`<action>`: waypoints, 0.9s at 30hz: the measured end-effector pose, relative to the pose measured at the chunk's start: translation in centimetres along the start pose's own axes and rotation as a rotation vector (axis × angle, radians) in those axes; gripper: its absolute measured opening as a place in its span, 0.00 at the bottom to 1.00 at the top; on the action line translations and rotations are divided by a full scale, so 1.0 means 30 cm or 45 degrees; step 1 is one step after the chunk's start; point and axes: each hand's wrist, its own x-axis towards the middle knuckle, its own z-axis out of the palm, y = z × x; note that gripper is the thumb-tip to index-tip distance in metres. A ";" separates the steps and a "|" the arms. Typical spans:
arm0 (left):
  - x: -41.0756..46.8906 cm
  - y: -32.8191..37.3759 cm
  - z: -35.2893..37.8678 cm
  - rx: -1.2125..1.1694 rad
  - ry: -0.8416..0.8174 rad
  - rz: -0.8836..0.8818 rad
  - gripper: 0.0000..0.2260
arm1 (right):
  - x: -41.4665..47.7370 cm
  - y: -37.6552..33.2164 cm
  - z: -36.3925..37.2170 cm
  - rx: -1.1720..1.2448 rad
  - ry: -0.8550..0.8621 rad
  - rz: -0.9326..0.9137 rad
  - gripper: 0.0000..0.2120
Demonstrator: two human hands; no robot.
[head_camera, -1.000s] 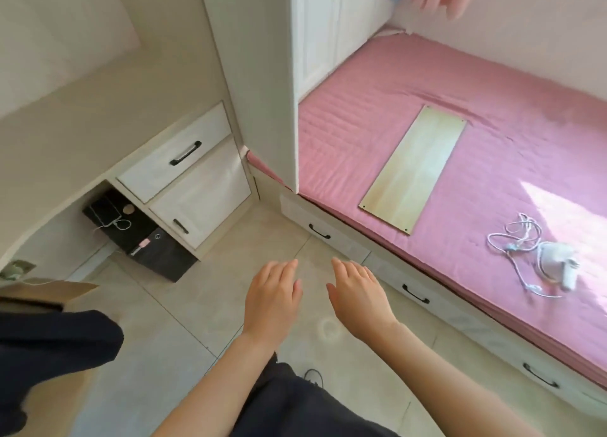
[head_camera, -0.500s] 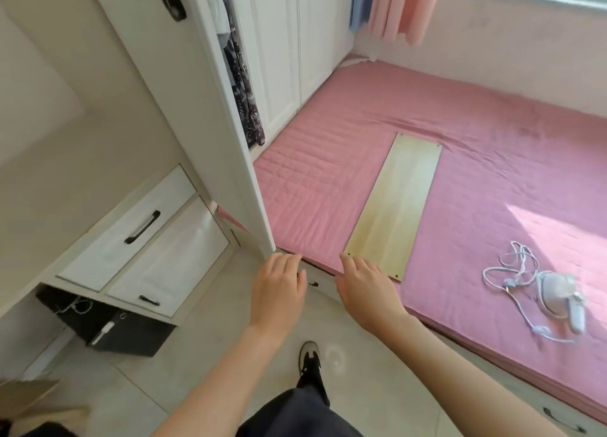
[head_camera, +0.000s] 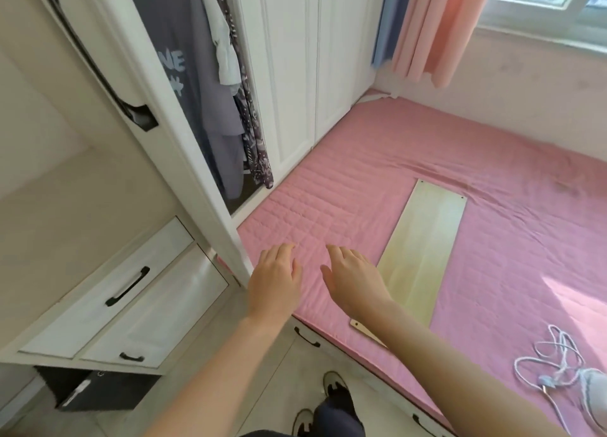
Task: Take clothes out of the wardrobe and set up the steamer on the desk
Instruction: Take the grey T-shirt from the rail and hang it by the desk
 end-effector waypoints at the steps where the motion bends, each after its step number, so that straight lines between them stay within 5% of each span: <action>1: 0.036 0.004 0.009 -0.004 0.000 -0.032 0.15 | 0.045 0.008 -0.012 0.003 -0.001 -0.015 0.21; 11: 0.482 0.063 -0.011 -0.013 0.285 -0.302 0.15 | 0.546 0.107 -0.199 -0.096 0.032 -0.321 0.16; 27: 1.223 -0.003 -0.293 0.147 0.894 -0.556 0.12 | 1.332 -0.025 -0.593 0.167 0.226 -0.709 0.15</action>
